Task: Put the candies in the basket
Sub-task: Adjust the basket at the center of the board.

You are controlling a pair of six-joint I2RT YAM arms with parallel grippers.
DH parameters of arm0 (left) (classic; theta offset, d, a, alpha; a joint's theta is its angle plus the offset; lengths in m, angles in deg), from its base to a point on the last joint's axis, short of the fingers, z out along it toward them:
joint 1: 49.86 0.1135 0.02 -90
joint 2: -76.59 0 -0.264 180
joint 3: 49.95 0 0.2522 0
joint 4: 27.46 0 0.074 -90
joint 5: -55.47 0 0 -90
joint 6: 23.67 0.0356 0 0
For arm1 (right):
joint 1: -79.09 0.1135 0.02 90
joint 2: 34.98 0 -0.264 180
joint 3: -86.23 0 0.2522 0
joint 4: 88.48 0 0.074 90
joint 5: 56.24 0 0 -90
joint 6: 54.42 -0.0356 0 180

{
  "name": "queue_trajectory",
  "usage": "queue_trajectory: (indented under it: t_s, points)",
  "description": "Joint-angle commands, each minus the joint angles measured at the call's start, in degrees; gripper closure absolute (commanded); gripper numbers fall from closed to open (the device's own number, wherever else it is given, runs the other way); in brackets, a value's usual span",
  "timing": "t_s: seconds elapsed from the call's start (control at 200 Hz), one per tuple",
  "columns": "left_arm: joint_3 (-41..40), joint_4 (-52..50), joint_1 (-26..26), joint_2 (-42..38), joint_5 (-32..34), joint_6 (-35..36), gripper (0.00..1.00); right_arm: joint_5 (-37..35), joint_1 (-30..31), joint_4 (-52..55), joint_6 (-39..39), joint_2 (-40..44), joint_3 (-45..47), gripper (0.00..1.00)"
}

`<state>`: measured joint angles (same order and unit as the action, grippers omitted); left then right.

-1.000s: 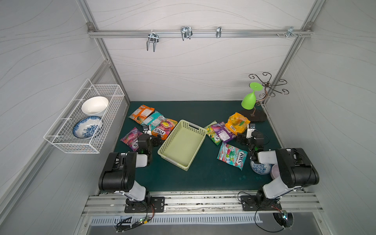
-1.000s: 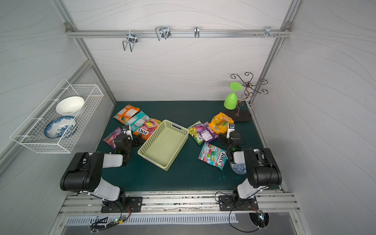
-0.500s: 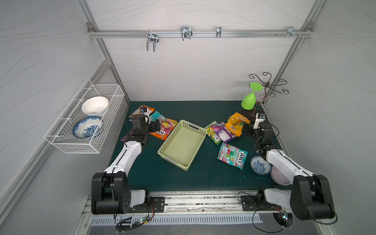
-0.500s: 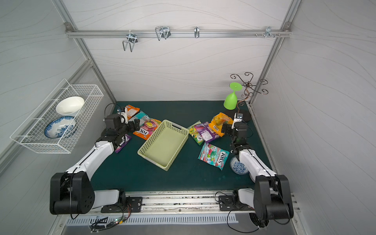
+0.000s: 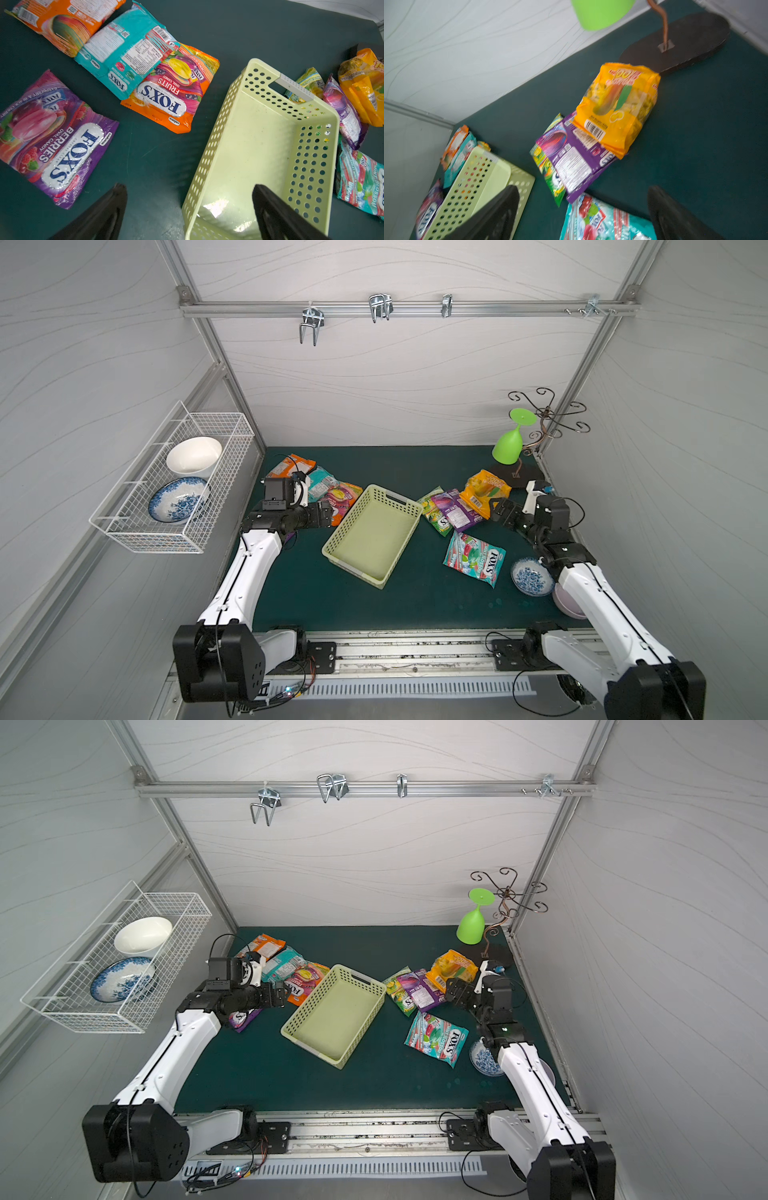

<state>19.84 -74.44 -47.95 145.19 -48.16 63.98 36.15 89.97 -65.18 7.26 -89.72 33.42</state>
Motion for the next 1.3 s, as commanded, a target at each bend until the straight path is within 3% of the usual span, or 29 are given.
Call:
queue_trajectory:
  t_s: [0.0, 0.29, 0.74, 1.296]
  points:
    - [-0.93, 1.05, -0.15, 0.43, -2.34, 0.30, 0.02, 3.78, 4.93, 3.98, -1.56, -0.94, -1.63, 0.01]
    - [-1.63, 1.43, -0.15, 5.76, -6.52, -1.51, 0.02, 4.29, 16.99, 5.58, -0.33, -8.66, -6.43, 0.01]
    - [-1.18, 0.62, -0.16, 11.29, -10.76, -2.65, 0.02, 5.30, 27.40, 2.36, -1.57, -18.94, -8.95, 0.01]
    - [-0.54, -0.48, -2.04, 16.58, -16.96, -3.64, 0.06, 9.48, 33.14, 0.71, -2.40, -31.51, -15.77, 0.01]
